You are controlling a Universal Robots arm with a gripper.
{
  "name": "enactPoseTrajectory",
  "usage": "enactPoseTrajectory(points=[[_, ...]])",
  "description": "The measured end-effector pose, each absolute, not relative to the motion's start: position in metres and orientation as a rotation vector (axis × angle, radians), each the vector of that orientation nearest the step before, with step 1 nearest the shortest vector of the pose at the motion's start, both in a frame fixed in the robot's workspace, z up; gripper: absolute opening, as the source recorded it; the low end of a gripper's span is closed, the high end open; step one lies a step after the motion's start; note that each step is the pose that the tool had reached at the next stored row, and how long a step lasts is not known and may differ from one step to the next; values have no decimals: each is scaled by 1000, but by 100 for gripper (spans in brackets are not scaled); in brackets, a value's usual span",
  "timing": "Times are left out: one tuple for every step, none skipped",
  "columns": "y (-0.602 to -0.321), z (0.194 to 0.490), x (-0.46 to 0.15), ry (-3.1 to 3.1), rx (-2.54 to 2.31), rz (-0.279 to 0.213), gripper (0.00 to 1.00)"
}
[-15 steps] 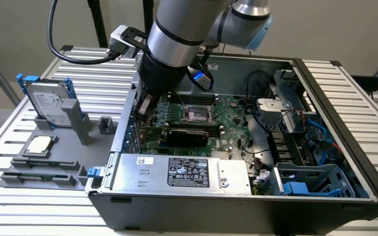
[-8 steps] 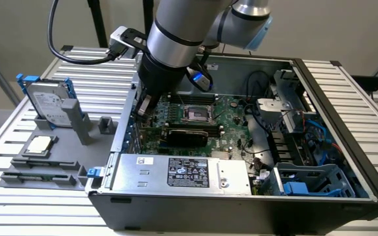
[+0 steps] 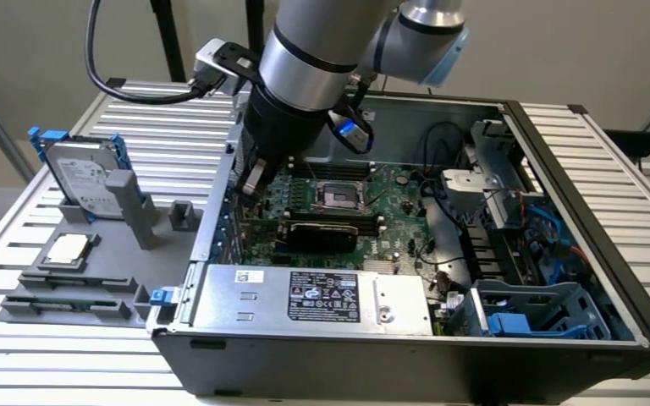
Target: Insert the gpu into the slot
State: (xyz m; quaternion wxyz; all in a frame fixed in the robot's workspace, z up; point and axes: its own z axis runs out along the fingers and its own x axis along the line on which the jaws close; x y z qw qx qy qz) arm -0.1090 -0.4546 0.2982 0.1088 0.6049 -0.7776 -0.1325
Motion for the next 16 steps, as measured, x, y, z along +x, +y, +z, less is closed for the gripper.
enactPoseTrajectory(points=[[-455,299,-108,-2288,1780,-388,11],[-455,299,-106,-2293,1784,-382,11],[-455,299,-106,-2302,1792,-372,11],[-455,299,-105,-2314,1803,-357,11],[-455,299,-104,-2326,1813,-342,11],[-455,299,-104,-2338,1824,-327,11],[-455,299,-103,-2350,1835,-312,11],[-455,299,-102,-2361,1844,-297,11],[-455,299,-102,-2373,1856,-280,11],[-455,299,-101,-2384,1866,-266,11],[-455,299,-100,-2395,1877,-250,11],[-455,299,-99,-2407,1888,-234,11],[-455,299,-98,-2418,1899,-217,11],[-455,299,-97,-2429,1910,-200,11],[-455,299,-96,-2441,1921,-184,11],[-455,299,-95,-2451,1931,-167,11]])
